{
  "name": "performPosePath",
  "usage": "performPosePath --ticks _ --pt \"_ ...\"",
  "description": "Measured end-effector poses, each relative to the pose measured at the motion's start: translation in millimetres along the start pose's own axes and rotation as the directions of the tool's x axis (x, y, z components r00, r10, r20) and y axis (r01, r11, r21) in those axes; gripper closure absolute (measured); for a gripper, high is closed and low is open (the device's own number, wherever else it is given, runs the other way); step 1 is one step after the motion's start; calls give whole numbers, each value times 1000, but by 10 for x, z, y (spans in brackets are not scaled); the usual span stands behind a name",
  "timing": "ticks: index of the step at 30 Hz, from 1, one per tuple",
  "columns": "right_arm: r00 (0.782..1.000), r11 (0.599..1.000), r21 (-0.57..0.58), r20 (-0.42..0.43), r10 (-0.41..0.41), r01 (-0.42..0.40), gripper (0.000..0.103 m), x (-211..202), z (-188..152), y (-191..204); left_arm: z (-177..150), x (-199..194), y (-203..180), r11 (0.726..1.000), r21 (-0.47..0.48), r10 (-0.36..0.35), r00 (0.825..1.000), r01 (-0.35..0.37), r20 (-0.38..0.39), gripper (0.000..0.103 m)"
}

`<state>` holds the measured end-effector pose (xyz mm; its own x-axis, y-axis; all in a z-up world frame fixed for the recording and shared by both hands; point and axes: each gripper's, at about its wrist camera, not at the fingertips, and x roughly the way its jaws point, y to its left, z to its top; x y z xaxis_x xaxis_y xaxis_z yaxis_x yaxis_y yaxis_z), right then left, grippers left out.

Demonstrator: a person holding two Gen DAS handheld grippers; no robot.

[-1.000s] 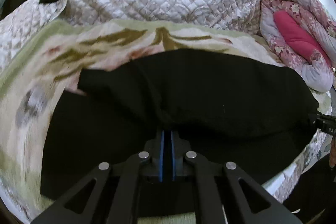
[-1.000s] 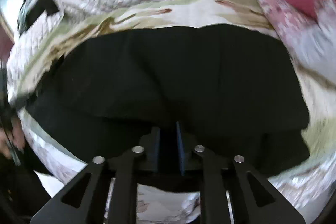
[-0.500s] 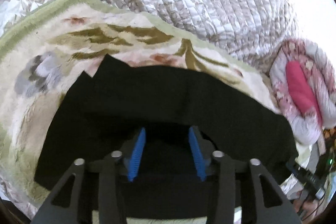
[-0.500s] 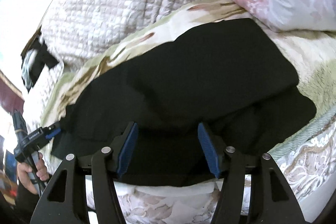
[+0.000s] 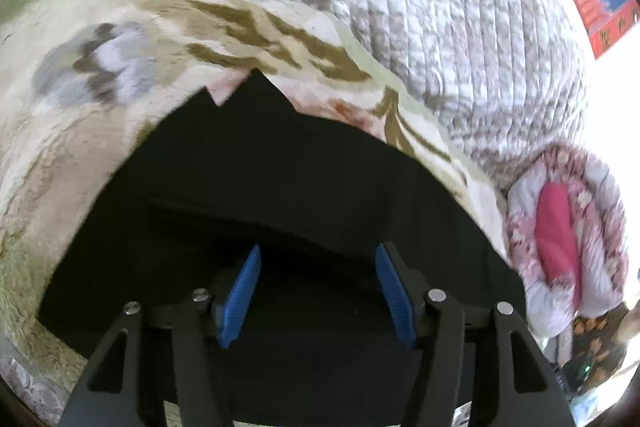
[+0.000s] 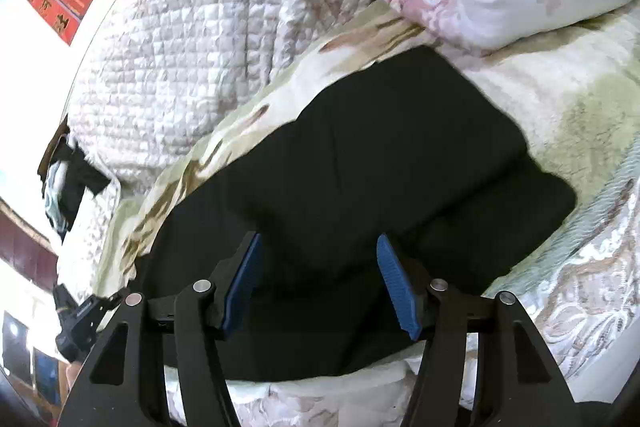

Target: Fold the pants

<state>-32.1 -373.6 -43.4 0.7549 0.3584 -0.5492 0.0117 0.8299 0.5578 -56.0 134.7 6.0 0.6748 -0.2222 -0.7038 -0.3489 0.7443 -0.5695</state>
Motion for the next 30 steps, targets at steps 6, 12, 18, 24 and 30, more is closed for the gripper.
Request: performPosePath --ticks 6,12,18,24,30 --pt "993 991 71 0 -116 116 43 -3 21 -186 -44 -14 56 999 27 26 999 -27 29 40" --pt "993 986 115 20 -121 117 42 108 156 -239 -57 20 19 999 45 11 1000 -12 17 40" --pt "987 976 208 133 -86 57 40 -19 189 -299 116 97 126 998 -1 61 997 -61 54 58" --pt "991 972 225 101 -84 60 44 58 252 -369 130 179 115 983 56 170 983 -174 63 97" --pt "991 973 214 77 -110 91 93 61 351 -384 175 144 37 977 93 188 979 -194 76 99"
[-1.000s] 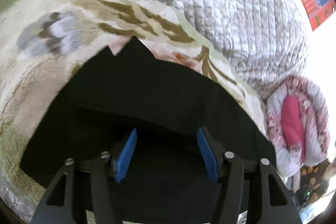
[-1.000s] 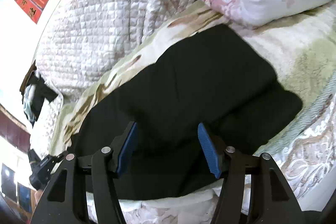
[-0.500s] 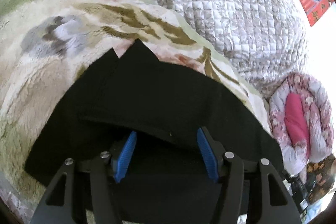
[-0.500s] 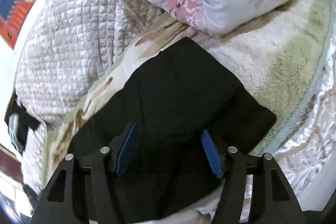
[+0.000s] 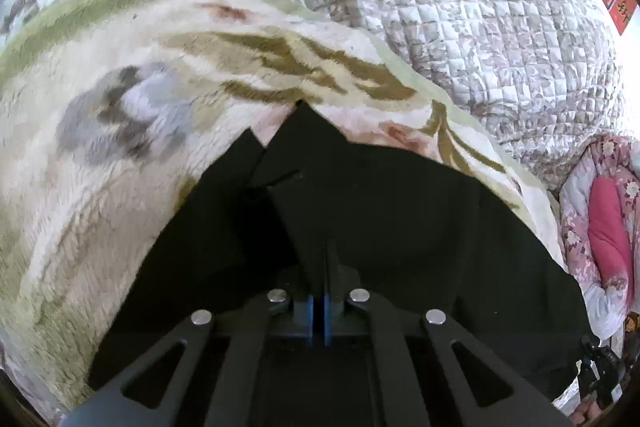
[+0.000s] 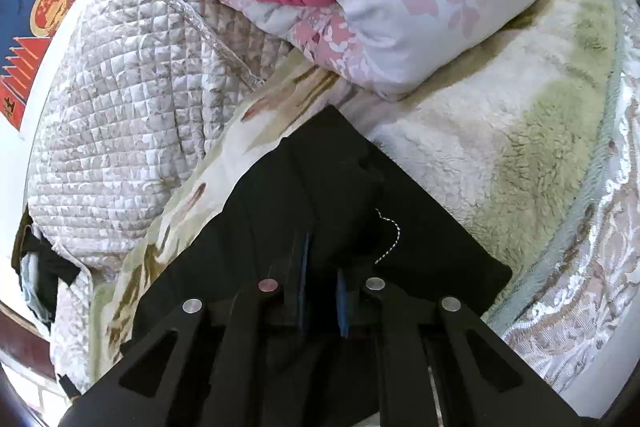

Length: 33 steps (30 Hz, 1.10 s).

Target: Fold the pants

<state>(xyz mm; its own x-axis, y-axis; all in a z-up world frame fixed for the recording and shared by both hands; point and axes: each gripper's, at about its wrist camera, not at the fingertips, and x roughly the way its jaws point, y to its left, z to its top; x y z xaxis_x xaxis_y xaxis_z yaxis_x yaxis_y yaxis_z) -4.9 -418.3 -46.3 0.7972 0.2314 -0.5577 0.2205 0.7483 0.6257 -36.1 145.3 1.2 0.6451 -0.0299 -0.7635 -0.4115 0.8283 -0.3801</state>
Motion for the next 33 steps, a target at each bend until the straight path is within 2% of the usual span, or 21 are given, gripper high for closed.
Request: performPosePath --ticks 2,5,6,8,11,13,16,20,23,25,27,29,33 --pt "999 999 -17 21 35 -35 93 -132 34 66 62 -147 -7 1000 1 -17 1000 17 26 99" --pt "995 996 -24 50 84 -83 94 -386 76 116 147 -541 -21 998 25 -56 993 54 107 99" --pt "996 997 -28 52 73 -72 94 -415 64 109 149 -645 -29 998 41 -59 990 54 127 99" --pt "999 1000 -27 41 1 0 94 -408 5 20 87 -786 -2 997 82 -24 987 11 159 99" --pt "996 996 53 -56 -66 69 94 -229 -112 -248 -85 -617 174 998 61 14 998 -18 65 99" --pt "995 996 22 -45 -86 87 94 -232 -125 -208 -196 -448 243 997 49 55 998 -55 -4 99" --pt "995 996 10 -39 -87 87 94 -281 -142 -174 -213 -436 266 997 43 62 998 -61 -7 99" --pt "993 995 11 -54 -101 102 94 -244 -170 -210 -217 -577 188 994 87 66 996 -71 58 99" --pt "992 994 0 -63 -111 112 94 -229 -176 -216 -239 -505 191 991 101 88 995 -92 41 99" --pt "992 994 16 -62 -107 109 93 -270 -170 -247 -258 -436 233 989 95 112 994 -111 2 99" --pt "990 991 22 -33 -134 135 83 -368 -167 -222 -283 -443 274 989 81 122 992 -121 -13 98" --pt "982 982 -2 41 -186 186 75 -539 -157 -160 -297 -563 269 984 78 158 987 -159 21 97" --pt "964 970 -94 165 -207 224 74 -750 -102 43 -276 -792 315 966 49 248 963 -254 104 94"
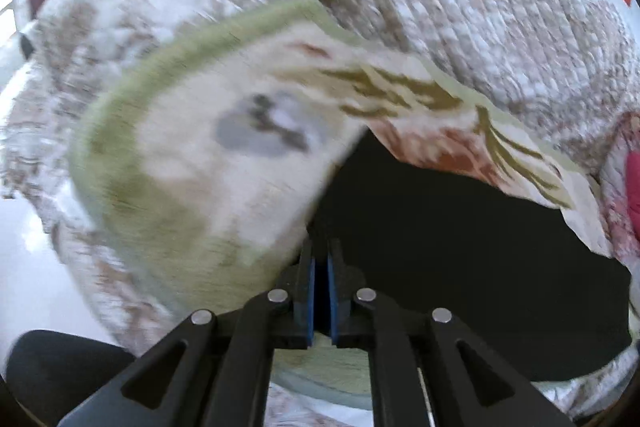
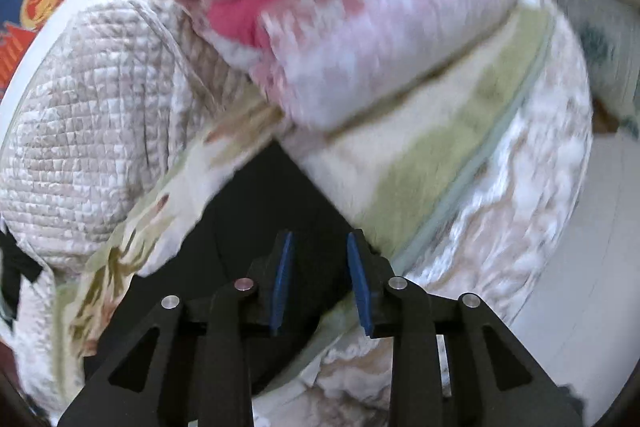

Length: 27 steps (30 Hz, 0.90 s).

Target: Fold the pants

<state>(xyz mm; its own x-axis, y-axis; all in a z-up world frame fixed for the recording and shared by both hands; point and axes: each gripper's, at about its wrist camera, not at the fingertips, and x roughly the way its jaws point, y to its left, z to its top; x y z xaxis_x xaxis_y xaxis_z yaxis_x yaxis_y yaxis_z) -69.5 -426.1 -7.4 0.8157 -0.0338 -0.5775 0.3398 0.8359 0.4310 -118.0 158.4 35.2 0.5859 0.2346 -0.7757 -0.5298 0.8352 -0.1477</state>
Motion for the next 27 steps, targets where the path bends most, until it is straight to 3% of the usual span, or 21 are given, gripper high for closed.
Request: performPosePath --ticks 2,4,7,9,10,13,16,20,23,27 --pt "999 996 -84 7 42 -41 72 31 6 165 60 -58 0 1000 -2 22 999 -22 35 94" --pt "996 980 -178 -38 79 -85 63 168 -39 360 123 -83 -90 1000 25 -1 998 0 62 94" --pt "994 950 -300 -95 57 -83 60 475 -134 567 174 -53 -336 990 78 -122 992 118 43 92" --pt "983 959 -282 -179 -24 -28 60 753 -209 485 146 49 -527 976 125 -179 984 177 6 87" --pt "983 966 -257 -180 -30 -17 60 793 -229 415 98 132 -601 972 137 -190 981 193 -31 85" --pt "993 966 -250 -80 -86 63 60 633 -160 336 -102 431 -666 966 141 -188 966 214 -180 85" --pt "999 968 -252 -43 -27 16 60 565 -6 367 -95 337 -751 962 203 -162 979 184 -122 85" --pt "994 948 -312 -104 31 -62 60 844 101 624 86 348 -1023 942 252 -206 974 223 -94 85" --pt "987 944 -328 -160 -15 -39 60 1177 181 771 224 449 -1240 923 290 -239 968 251 -77 79" --pt "986 946 -325 -155 -57 3 60 1334 149 741 316 784 -1280 940 286 -168 981 188 -92 73"
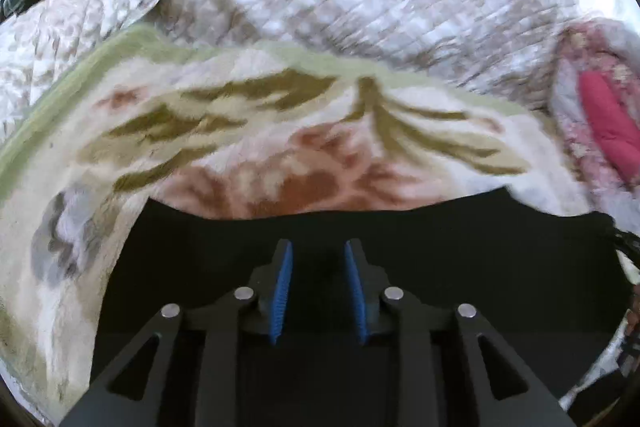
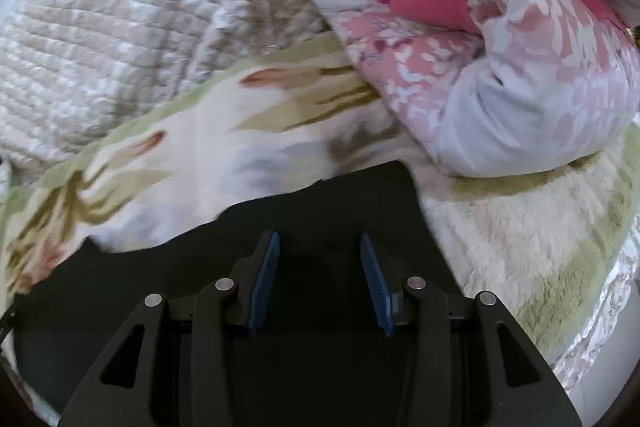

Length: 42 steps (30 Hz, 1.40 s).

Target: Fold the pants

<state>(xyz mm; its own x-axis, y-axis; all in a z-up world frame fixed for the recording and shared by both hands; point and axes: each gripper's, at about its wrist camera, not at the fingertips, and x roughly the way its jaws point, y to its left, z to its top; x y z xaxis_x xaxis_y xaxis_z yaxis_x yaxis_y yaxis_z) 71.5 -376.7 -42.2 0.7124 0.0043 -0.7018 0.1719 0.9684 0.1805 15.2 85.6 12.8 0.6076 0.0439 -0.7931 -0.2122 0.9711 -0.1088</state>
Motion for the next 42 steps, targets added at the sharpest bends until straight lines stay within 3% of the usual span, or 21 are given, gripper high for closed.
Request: performPosePath --ticks 1,2,3,5,7,10,13,18,21,24,29,31,38,40,42 --pt "1000 1000 4 10 -2 2 60 -30 -4 -11 -40 105 105 999 -50 12 999 -14 -41 69" --pt "1000 1000 -4 26 -11 11 60 -60 -10 7 -62 112 180 996 -89 -17 1000 15 -26 68" --pt "999 1000 -6 35 -15 15 60 -82 -14 12 -69 85 211 995 -97 -25 1000 24 -10 67" --pt "997 1000 -19 71 -16 17 60 -146 -24 56 -79 16 234 996 -83 27 1000 -26 3 68" --pt "994 998 -57 100 30 -25 60 -200 -37 168 -67 -23 241 996 -94 10 1000 -8 22 68" --pt "994 994 -91 79 69 -61 59 -150 -42 304 -45 10 81 999 -50 -21 999 22 32 67" --pt "997 994 -90 43 61 -57 59 -60 -47 328 -84 72 -4 1000 -10 7 999 -7 47 61" --pt "995 993 -88 57 80 -75 59 -197 -120 314 -136 -131 -69 1000 22 19 997 -21 74 60" --pt "988 985 -138 102 115 -101 59 -468 -303 433 -308 -351 -196 997 76 -3 994 -6 113 60" --pt "982 976 -186 125 142 -117 59 -677 -563 572 -510 -478 -283 994 109 -29 995 18 99 60" --pt "986 963 -218 24 165 -156 59 -695 -1116 657 -844 -578 -326 994 81 -77 996 73 46 60" --pt "989 963 -229 -12 144 -143 59 -653 -1246 645 -957 -614 -353 994 85 -73 996 68 55 56" --pt "990 956 -266 39 138 -122 59 -781 -1299 665 -1098 -799 -311 998 54 -24 994 18 107 56" --pt "996 973 -223 35 76 -67 59 -715 -1279 566 -1101 -755 -194 999 13 28 995 -29 99 56" --pt "994 985 -155 59 87 -77 59 -771 -1242 466 -1087 -732 -127 1000 -3 20 995 -20 95 56"
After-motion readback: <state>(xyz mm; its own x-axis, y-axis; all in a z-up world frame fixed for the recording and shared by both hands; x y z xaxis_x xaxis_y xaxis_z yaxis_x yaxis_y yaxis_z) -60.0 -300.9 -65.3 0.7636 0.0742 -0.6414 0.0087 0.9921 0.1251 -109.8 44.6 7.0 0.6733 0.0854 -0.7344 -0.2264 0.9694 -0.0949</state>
